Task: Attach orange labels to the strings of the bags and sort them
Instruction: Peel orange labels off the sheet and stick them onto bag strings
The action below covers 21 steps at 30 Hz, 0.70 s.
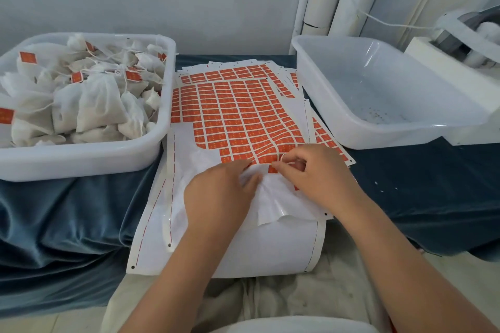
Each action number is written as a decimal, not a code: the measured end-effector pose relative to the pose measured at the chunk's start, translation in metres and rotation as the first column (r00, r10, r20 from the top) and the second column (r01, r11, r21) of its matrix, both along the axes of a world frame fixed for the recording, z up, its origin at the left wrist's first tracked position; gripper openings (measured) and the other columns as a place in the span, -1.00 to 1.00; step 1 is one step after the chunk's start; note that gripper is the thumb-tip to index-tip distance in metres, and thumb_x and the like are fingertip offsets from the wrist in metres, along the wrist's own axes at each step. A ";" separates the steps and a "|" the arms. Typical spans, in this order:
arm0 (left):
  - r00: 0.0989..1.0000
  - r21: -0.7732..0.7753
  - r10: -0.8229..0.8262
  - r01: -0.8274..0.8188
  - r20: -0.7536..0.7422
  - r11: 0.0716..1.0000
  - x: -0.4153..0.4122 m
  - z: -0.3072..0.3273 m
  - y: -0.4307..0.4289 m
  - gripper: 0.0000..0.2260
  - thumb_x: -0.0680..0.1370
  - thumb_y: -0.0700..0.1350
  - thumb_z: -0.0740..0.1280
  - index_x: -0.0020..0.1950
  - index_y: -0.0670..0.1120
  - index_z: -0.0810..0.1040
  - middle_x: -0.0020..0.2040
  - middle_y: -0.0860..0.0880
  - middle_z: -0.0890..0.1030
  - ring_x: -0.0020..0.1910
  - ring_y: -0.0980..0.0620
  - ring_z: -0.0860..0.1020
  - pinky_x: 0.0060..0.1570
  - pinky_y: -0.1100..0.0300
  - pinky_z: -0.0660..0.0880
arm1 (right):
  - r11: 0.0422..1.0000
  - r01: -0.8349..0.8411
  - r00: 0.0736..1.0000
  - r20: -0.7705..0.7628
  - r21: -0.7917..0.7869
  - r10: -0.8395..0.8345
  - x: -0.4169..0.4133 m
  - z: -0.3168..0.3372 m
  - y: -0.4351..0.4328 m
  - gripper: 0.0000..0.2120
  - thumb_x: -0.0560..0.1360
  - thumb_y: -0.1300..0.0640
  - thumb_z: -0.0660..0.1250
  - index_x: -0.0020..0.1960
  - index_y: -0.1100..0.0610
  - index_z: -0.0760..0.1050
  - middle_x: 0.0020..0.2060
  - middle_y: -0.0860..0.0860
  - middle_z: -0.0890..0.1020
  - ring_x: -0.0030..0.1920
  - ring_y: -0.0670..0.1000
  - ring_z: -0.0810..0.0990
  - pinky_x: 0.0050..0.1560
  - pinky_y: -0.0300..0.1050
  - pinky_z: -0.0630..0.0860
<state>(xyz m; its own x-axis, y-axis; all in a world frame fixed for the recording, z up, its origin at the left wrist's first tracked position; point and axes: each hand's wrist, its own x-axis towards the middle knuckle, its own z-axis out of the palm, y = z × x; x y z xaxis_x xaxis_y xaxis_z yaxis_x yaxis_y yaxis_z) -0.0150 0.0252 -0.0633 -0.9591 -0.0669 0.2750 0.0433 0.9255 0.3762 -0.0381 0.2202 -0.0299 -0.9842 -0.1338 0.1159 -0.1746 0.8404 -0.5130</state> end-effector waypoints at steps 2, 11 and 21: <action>0.999 0.043 0.011 -0.009 -0.041 0.999 0.001 0.001 -0.001 -0.68 0.64 0.31 0.25 0.17 0.18 0.67 -0.01 0.15 0.73 -0.14 0.07 0.67 -0.16 0.27 0.41 | 0.999 -0.040 0.999 -0.013 0.004 0.040 0.002 0.002 -0.003 -0.67 0.51 -0.34 0.40 0.12 -0.16 0.66 -0.11 -0.33 0.58 -0.17 -0.25 0.57 -0.12 -0.45 0.35; 0.999 0.670 -0.047 0.045 -0.015 0.741 0.010 0.036 -0.021 -0.80 0.60 0.21 0.37 -0.11 0.18 0.70 -0.21 0.25 0.69 -0.18 0.22 0.65 -0.25 0.26 0.53 | 0.981 -0.018 0.963 -0.269 -0.194 -0.035 0.011 0.006 -0.014 -0.60 0.46 -0.36 0.39 0.21 -0.22 0.51 -0.23 -0.41 0.51 -0.06 -0.36 0.57 -0.19 -0.52 0.47; 0.982 0.614 0.035 0.089 -0.187 0.784 0.027 0.062 -0.019 -0.74 0.55 0.24 0.42 0.20 0.22 0.62 0.15 0.27 0.67 0.12 0.22 0.61 0.11 0.23 0.58 | 0.571 0.219 0.952 0.302 -0.791 0.054 0.011 0.030 0.001 -0.58 0.40 -0.29 0.49 0.19 -0.15 0.67 0.07 -0.13 0.77 0.05 -0.03 0.77 -0.08 -0.06 0.72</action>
